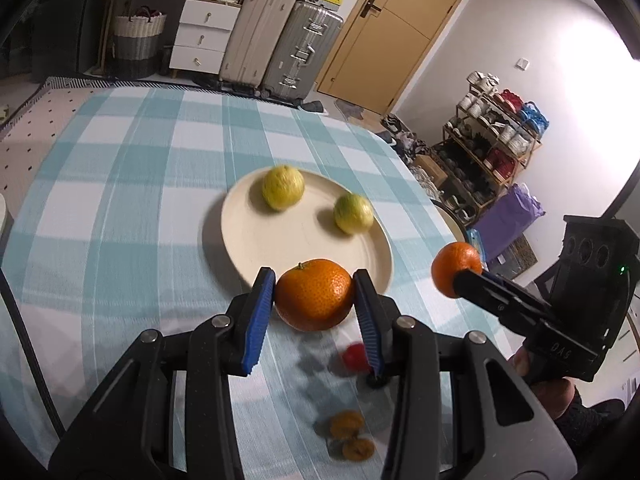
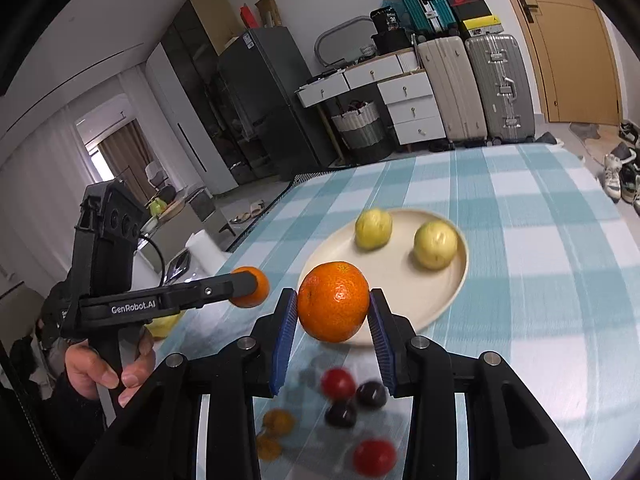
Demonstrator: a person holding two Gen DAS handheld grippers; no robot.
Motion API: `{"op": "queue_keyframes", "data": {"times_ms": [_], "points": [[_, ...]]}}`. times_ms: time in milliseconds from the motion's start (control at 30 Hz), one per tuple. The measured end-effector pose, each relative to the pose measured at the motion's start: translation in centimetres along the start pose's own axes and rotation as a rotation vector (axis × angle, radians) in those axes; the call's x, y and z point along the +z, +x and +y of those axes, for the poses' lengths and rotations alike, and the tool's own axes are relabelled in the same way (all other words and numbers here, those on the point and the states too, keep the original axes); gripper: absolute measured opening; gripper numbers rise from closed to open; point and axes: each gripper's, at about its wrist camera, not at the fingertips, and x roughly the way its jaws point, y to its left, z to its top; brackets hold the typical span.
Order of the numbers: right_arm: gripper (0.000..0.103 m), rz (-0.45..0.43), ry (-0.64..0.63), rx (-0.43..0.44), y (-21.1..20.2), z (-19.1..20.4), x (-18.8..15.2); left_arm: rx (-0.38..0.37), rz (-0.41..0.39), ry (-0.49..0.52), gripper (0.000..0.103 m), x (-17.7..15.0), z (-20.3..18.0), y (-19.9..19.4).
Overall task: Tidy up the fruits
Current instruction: 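Carry both oranges to the plate and release them beside the citrus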
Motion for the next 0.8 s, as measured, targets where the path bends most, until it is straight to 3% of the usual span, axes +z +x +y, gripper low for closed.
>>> {"op": "queue_keyframes", "data": {"times_ms": [500,800], "points": [[0.037,0.027,0.012,-0.018,5.6,-3.0,6.9,0.042,0.019,-0.033,0.037,5.5,2.5,5.3],[0.037,0.078,0.031,-0.05,10.2,-4.8,6.5,0.051,0.037,-0.035,0.037,6.6,3.8,8.6]]}}
